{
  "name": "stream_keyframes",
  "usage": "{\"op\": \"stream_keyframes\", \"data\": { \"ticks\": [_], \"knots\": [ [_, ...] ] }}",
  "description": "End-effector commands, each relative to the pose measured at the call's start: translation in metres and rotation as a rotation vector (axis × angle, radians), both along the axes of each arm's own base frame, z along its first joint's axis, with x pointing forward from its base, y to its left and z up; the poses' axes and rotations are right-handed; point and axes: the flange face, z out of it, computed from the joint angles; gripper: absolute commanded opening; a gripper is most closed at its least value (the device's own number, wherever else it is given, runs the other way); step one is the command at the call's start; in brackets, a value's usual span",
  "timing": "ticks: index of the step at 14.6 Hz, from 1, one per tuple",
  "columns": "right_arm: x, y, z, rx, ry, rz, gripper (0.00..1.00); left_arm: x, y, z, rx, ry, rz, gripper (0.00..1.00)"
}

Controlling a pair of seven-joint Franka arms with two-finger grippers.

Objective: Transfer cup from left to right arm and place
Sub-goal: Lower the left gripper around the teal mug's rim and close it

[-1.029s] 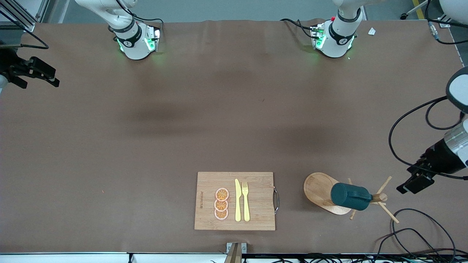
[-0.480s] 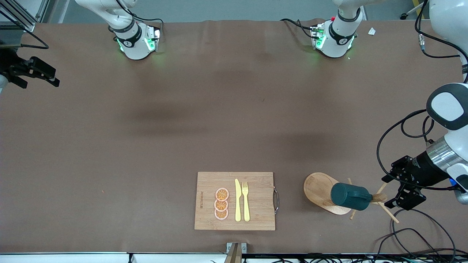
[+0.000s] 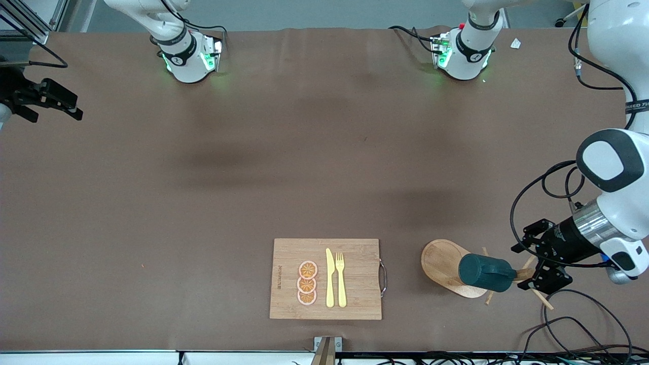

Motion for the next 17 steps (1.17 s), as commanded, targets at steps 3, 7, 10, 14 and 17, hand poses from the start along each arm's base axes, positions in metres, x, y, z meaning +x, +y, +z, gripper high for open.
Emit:
{"op": "stream_keyframes", "data": {
  "ticks": [3, 7, 10, 14, 17],
  "knots": [
    [-0.001, 0.0, 0.001, 0.012, 0.002, -0.004, 1.0, 0.01, -0.001, -0.016, -0.043, -0.015, 0.038, 1.0],
    [-0.001, -0.001, 0.001, 0.012, 0.002, -0.005, 1.0, 0.014, -0.02, -0.033, -0.053, -0.013, 0.046, 1.0],
    [-0.001, 0.0, 0.001, 0.012, 0.002, -0.004, 1.0, 0.015, -0.028, -0.046, -0.057, -0.002, 0.043, 1.0],
    [-0.001, 0.0, 0.001, 0.012, 0.0, -0.004, 1.0, 0.019, -0.026, -0.057, -0.075, -0.016, 0.068, 1.0],
    [-0.001, 0.0, 0.0, 0.012, 0.002, -0.004, 1.0, 0.019, -0.026, -0.062, -0.077, -0.008, 0.068, 1.0]
  ]
}}
